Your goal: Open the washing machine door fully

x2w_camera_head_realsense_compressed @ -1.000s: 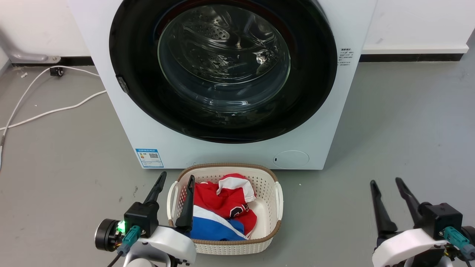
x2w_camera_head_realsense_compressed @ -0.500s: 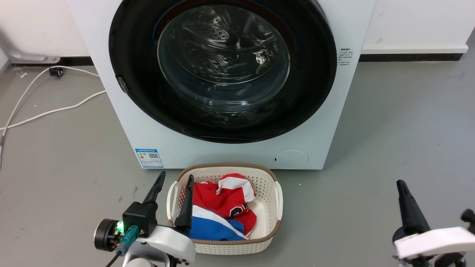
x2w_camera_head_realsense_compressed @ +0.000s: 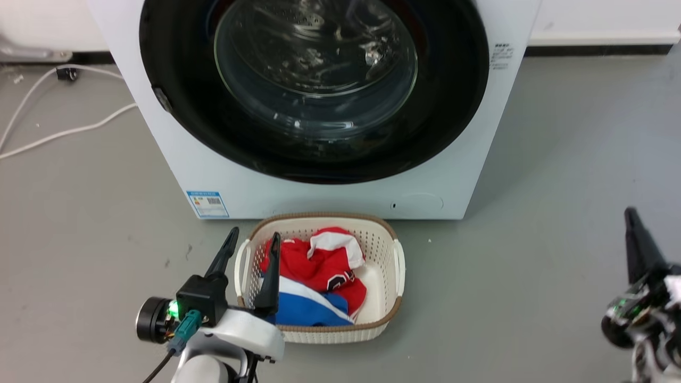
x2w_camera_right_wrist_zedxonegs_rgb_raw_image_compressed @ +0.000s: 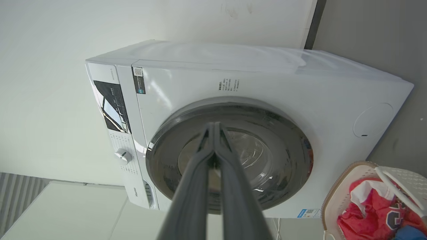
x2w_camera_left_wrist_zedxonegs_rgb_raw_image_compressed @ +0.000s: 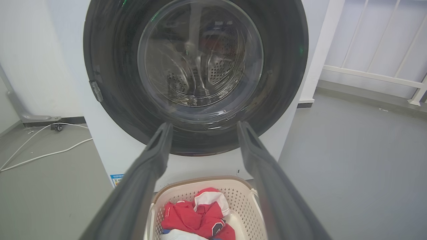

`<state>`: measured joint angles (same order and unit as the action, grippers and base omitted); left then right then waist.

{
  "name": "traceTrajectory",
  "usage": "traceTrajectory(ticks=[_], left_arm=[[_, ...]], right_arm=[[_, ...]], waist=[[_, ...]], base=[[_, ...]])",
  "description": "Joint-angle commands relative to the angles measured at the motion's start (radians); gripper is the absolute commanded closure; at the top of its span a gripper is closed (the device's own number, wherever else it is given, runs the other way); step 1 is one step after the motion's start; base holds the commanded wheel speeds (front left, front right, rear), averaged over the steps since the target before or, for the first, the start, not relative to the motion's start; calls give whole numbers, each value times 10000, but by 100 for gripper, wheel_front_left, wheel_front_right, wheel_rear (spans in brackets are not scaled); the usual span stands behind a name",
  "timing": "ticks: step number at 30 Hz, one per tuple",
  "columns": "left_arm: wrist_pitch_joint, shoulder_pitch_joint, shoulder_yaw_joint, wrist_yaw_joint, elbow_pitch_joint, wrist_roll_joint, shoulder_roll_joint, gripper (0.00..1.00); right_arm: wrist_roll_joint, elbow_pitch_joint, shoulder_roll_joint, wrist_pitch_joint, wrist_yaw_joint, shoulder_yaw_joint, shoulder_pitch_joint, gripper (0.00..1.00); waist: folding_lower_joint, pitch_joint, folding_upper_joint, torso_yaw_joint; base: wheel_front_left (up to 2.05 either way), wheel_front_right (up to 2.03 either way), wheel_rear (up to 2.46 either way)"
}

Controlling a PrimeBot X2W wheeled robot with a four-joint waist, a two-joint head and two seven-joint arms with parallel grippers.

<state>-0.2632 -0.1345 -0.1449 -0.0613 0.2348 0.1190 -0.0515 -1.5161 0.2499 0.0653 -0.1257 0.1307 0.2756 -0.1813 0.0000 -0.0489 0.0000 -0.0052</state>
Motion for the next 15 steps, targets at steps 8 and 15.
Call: traceTrajectory(ticks=[8,15], left_arm=[[-22,-898,-528,230,-471,272,13,0],[-22,-1588,-1123,417,-718,389,12,0]], right_arm=[[-1249,2273,1596,-1587,2,294,-2955,100],[-1471,4109,2968,-2719,1,-236,-5554,100]], waist=[[0,-1488,0,235],[0,-2491,0,677]], base=[[0,0,0],[0,0,0]])
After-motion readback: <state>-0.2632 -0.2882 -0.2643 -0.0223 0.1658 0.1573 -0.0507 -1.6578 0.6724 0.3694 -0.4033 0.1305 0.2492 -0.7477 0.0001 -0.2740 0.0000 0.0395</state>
